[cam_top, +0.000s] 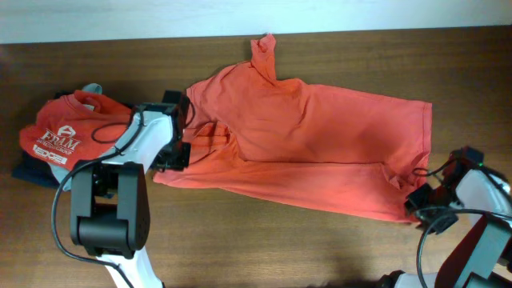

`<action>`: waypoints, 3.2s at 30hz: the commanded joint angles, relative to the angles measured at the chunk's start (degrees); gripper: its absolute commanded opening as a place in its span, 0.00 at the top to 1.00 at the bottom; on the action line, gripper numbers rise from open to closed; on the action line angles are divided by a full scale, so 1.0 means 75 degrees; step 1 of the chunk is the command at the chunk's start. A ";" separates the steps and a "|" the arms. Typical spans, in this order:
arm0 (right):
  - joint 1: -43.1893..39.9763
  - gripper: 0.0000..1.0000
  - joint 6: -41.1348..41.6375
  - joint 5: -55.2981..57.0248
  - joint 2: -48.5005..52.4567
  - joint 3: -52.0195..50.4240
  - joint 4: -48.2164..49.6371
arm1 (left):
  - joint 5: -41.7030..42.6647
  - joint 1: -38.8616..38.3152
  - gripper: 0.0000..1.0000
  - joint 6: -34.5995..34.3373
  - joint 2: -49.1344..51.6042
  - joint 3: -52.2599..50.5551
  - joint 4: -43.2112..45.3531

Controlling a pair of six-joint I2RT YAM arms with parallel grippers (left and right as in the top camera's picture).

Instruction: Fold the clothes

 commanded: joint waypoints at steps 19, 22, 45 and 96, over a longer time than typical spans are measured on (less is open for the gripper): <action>0.0108 0.38 -0.2049 -0.4135 -0.0618 0.2206 0.1469 | 0.4264 -0.0699 0.23 -0.0041 0.0323 0.2958 0.4156; 0.0300 0.37 -0.2052 -0.4030 -0.0589 0.2206 0.1478 | 0.4342 -0.0927 0.23 -0.0656 0.1198 0.3404 0.5313; 0.0848 0.37 -0.2052 -0.2314 -0.0545 0.2197 0.1067 | 0.3806 -0.1880 0.74 -0.1180 0.4747 0.5893 0.6933; 0.0848 0.37 -0.2049 -0.2270 -0.0545 0.2197 0.1075 | 0.2795 -0.1880 0.77 -0.2040 0.5176 0.7350 0.4272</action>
